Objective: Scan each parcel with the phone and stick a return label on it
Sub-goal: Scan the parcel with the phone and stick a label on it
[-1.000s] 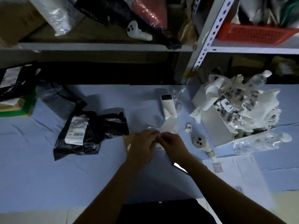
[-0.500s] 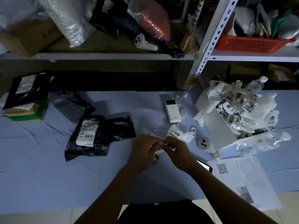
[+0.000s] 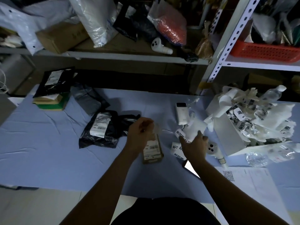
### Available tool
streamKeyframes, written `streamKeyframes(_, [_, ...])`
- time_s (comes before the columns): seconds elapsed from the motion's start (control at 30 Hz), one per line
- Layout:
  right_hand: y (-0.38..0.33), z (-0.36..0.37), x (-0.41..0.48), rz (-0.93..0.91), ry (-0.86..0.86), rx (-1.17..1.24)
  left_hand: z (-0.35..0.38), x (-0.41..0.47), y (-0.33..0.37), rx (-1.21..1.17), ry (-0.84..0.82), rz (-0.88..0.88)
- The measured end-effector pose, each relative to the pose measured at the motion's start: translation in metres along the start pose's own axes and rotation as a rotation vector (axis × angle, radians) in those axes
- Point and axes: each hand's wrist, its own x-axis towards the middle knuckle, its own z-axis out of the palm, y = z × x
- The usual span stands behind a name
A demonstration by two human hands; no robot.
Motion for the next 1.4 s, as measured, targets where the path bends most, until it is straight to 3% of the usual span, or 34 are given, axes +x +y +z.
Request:
streamKeyframes(0.03, [-0.011, 0.003, -0.003, 0.001, -0.089, 0.159, -0.001, -0.001, 0.001, -0.038, -0.006, -0.030])
streamKeyframes(0.13, [-0.047, 0.013, -0.011, 0.199, -0.572, 0.702, -0.002, -0.005, 0.006, -0.145, -0.026, -0.086])
streamKeyframes(0.2, [-0.059, 0.018, -0.012, 0.221, -0.748, 0.831, -0.005, -0.008, 0.007, -0.140, -0.029, -0.104])
streamKeyframes(0.27, [-0.060, 0.021, -0.009, 0.198, -0.803, 0.878, -0.011, -0.008, 0.007, -0.120, -0.042, -0.124])
streamKeyframes(0.37, [-0.056, 0.024, -0.002, 0.189, -0.766, 0.904, -0.023, -0.004, 0.006, -0.137, -0.045, -0.177])
streamKeyframes(0.47, [-0.052, 0.031, 0.001, 0.107, -0.674, 0.783, -0.027, 0.001, 0.000, -0.146, -0.017, -0.257])
streamKeyframes(0.63, [-0.043, 0.060, 0.007, -0.048, -0.490, 0.423, -0.015, 0.013, -0.034, 0.328, 0.013, -0.062])
streamKeyframes(0.83, [-0.044, 0.106, 0.021, -0.301, -0.369, -0.142, -0.003, 0.032, -0.076, 0.482, 0.108, -0.206])
streamKeyframes(1.13, [-0.046, 0.110, 0.031, -0.098, -0.406, 0.094, -0.015, 0.045, -0.094, 0.240, 0.097, -0.294])
streamKeyframes(1.23, [-0.048, 0.108, 0.030, -0.121, -0.405, -0.035, -0.013, 0.043, -0.092, 0.391, 0.070, -0.245])
streamKeyframes(1.4, [-0.055, 0.116, 0.022, -0.318, -0.344, -0.406, -0.008, 0.031, -0.090, 0.709, 0.036, -0.092])
